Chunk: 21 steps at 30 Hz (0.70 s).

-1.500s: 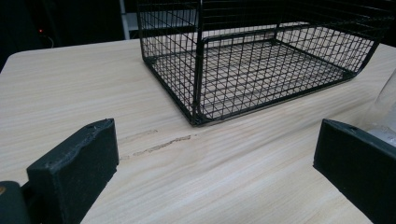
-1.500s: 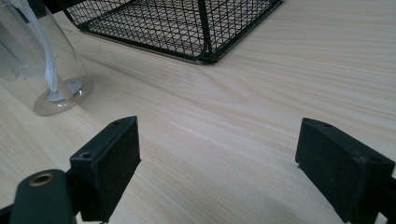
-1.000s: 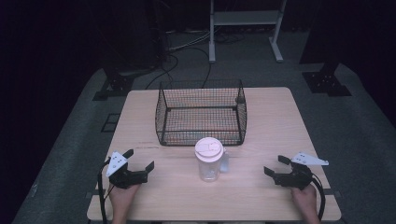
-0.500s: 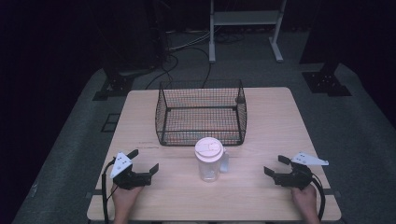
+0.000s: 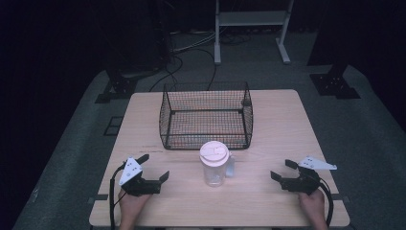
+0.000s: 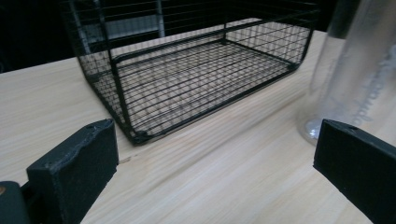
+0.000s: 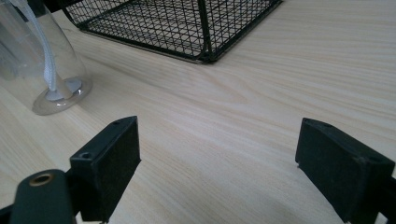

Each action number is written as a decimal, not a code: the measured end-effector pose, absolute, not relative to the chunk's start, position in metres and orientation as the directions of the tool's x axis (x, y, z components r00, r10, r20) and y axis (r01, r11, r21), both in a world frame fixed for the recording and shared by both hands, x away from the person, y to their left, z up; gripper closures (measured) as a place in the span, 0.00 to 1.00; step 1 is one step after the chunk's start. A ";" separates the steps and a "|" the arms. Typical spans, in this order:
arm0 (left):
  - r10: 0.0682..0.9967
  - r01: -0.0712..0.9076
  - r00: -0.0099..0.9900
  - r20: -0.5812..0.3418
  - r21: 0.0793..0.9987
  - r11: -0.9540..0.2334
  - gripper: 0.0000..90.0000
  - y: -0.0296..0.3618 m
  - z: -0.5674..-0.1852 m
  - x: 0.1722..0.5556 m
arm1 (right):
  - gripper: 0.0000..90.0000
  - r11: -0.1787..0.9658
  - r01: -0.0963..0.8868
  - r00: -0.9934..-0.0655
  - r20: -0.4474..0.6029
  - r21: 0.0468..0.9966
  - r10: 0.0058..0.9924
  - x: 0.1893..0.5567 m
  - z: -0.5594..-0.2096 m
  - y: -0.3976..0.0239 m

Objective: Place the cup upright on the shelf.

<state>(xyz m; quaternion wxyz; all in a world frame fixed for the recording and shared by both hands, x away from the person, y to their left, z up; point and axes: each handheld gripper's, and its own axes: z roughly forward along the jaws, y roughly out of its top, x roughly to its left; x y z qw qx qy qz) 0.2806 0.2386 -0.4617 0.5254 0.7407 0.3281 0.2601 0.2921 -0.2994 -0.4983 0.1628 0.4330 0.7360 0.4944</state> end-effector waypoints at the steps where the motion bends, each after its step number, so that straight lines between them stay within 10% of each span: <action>1: 0.758 0.208 0.651 0.042 0.950 -0.231 0.00 0.237 -0.461 0.280 | 0.14 0.138 0.477 -0.573 0.188 0.868 0.798 0.292 -0.498 -0.299; 21: 0.686 0.140 0.722 0.091 0.952 -0.274 0.00 0.216 -0.433 0.276 | 0.14 0.148 0.473 -0.577 0.179 0.868 0.797 0.292 -0.498 -0.299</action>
